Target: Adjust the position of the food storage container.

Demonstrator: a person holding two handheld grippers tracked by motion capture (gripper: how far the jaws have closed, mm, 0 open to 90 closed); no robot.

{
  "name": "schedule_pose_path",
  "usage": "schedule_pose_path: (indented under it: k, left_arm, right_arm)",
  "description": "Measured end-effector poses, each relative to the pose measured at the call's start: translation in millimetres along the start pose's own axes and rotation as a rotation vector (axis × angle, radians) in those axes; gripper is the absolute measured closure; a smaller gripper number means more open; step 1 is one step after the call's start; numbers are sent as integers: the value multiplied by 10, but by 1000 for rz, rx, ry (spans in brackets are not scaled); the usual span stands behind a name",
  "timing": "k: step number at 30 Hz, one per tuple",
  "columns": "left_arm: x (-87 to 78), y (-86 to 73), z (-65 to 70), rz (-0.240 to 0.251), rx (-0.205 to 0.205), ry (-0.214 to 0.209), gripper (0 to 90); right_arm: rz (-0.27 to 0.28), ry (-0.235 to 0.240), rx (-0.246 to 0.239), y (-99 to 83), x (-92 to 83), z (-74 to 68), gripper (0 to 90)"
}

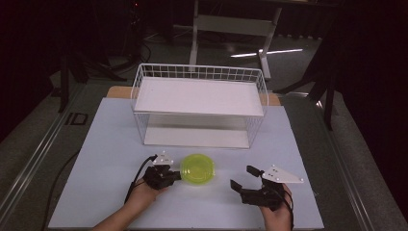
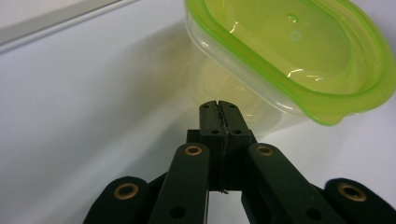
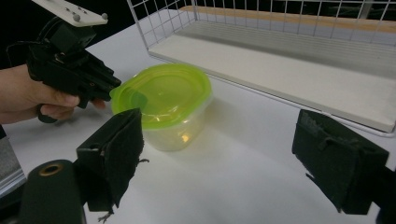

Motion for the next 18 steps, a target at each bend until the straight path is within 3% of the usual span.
schedule_pose_path:
  k: [11,18]
  left_arm:
    - [161,92,64,-25,8,-24,900]
    - [136,49,42,-27,-21,-31,900]
  right_arm:
    - [-10,-4,-12,-18,11,26,163]
    - [-11,-5,-8,-23,11,32,163]
Point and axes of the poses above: each handheld gripper's, and its own axes: x roughly forward along the jaws, y roughly out of its top, z roughly to its right, the point moved 4 cm from there along x, roughly forward along the jaws, and after that the axes turned 10 degrees about -x, right-handed, at the moved point
